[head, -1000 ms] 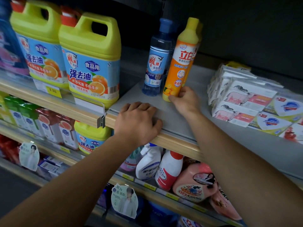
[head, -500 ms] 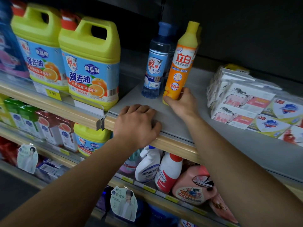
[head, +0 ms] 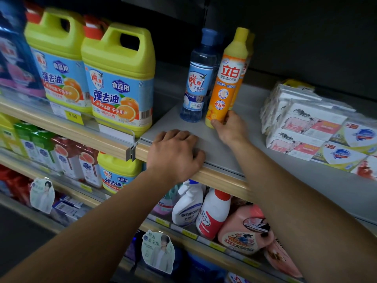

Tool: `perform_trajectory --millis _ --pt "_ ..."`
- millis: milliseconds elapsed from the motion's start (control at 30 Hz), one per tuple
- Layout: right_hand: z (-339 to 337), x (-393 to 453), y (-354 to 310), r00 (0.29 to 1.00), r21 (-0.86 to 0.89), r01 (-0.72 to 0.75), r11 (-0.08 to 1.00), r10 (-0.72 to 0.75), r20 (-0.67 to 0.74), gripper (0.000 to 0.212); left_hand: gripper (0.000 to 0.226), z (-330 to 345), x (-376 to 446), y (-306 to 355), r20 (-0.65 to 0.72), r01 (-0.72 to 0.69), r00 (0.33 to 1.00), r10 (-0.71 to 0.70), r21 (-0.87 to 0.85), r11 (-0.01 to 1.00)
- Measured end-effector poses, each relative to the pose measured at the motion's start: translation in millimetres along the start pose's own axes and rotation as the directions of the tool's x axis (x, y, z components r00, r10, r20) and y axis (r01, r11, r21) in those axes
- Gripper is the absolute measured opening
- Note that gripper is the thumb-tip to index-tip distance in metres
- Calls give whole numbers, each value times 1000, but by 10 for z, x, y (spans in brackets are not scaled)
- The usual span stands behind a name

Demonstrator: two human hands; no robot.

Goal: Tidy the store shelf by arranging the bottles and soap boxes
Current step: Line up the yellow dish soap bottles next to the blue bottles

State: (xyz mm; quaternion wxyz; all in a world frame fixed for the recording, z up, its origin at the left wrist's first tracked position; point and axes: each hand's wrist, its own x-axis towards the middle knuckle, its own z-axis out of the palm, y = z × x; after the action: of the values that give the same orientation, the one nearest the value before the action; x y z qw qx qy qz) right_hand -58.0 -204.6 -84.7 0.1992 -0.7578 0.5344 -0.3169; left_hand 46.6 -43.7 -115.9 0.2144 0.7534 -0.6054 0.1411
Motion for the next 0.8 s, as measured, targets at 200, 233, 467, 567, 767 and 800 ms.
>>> perform_trajectory --millis 200,233,467,567,767,800 --pt "11 10 10 1000 -38 -5 999 5 -2 53 54 7 -2 -2 -7 5 1000 -5 -1 1000" --pt "10 7 12 1000 -39 -9 999 9 -3 53 52 11 -2 -5 -10 6 1000 -6 -3 1000" --pt "-206 -188 23 999 113 24 993 -27 26 56 54 -10 8 -11 21 -5 1000 6 -12 1000" --pt "-438 -380 100 994 72 102 992 -100 -36 46 52 -39 10 -11 60 -11 998 13 -28 1000" --pt "-1182 -639 435 866 -152 321 935 -355 -351 29 50 -182 133 51 250 18 968 -5 -52 998" --pt "-1319 -635 501 833 -230 313 921 -383 -400 30 48 -201 153 97 255 26 967 -8 -66 997"
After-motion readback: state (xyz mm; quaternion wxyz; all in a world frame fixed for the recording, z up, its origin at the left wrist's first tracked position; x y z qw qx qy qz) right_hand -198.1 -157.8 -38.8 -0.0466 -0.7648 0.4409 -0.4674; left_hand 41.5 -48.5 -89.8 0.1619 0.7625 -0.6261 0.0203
